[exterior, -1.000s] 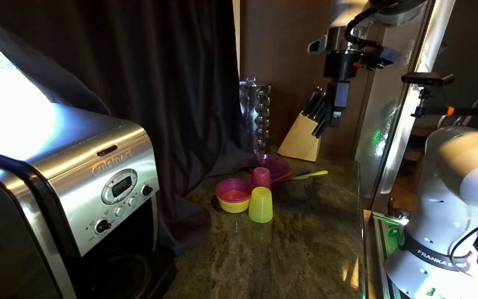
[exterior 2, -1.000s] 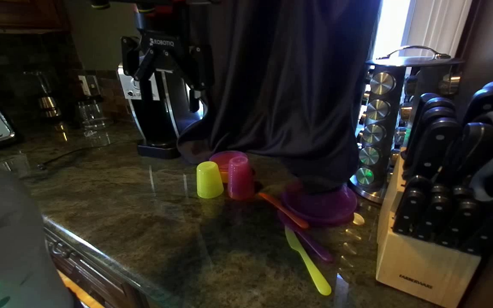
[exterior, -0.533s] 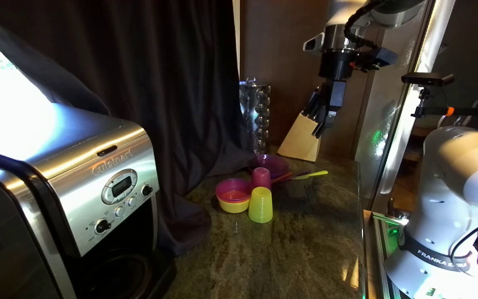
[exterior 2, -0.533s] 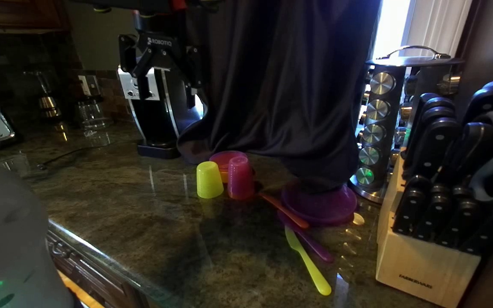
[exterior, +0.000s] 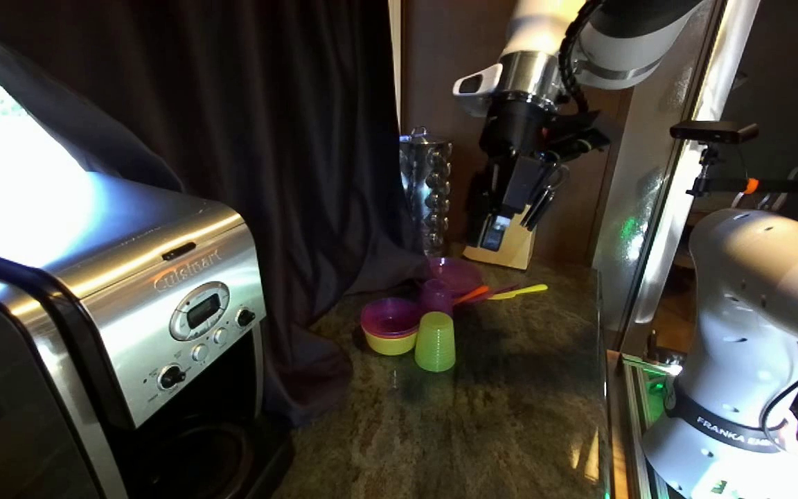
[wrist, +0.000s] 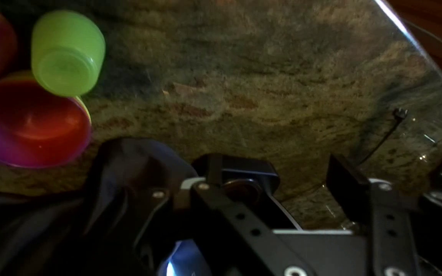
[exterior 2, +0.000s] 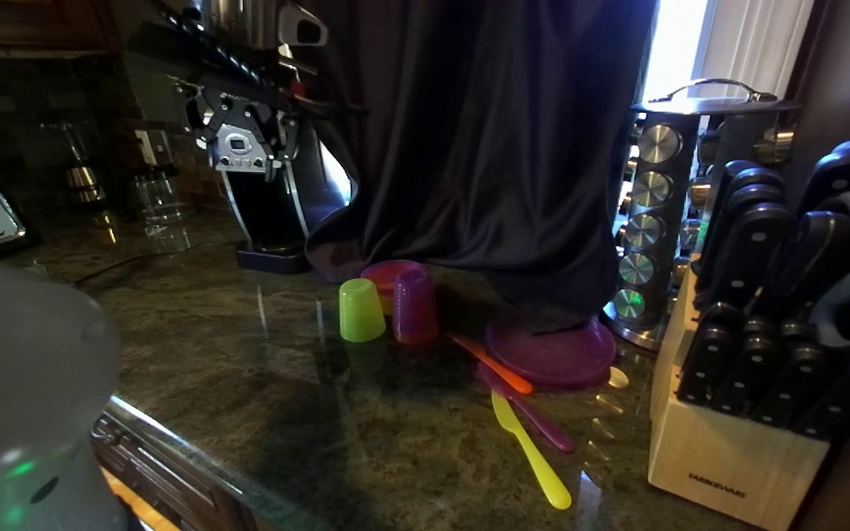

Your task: Move the machine to the left

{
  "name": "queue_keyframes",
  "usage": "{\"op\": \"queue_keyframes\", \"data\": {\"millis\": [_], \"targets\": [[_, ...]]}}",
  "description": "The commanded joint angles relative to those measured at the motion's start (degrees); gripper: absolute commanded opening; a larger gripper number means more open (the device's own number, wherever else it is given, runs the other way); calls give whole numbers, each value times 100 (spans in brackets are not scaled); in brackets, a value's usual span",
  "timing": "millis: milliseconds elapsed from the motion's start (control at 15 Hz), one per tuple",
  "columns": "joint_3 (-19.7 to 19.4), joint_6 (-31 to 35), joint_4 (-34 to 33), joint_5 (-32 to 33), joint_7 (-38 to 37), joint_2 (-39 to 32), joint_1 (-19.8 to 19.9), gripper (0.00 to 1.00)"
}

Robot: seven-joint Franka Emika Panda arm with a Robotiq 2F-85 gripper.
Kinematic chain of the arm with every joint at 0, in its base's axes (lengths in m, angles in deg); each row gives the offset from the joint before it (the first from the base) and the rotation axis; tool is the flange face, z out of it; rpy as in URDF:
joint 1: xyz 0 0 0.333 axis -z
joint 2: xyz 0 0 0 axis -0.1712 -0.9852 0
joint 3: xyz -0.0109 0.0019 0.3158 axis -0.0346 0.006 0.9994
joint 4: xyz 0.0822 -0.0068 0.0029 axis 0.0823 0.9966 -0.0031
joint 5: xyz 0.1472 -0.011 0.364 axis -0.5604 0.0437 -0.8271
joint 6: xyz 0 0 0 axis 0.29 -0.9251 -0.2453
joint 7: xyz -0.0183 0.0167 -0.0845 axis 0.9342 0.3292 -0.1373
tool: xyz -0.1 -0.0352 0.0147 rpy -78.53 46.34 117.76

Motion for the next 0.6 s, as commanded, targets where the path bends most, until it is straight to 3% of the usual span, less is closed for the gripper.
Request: {"op": "queue_keyframes", "data": {"millis": [0, 267, 333, 533], "targets": [[-478, 1297, 152, -958, 1040, -636, -508, 42], [-1026, 1907, -61, -2643, 2461, -1372, -1222, 12], [-1356, 2086, -141, -3005, 2672, -1530, -1639, 4], [-2019, 2097, -508, -4372, 3509, -2047, -2325, 0]]}}
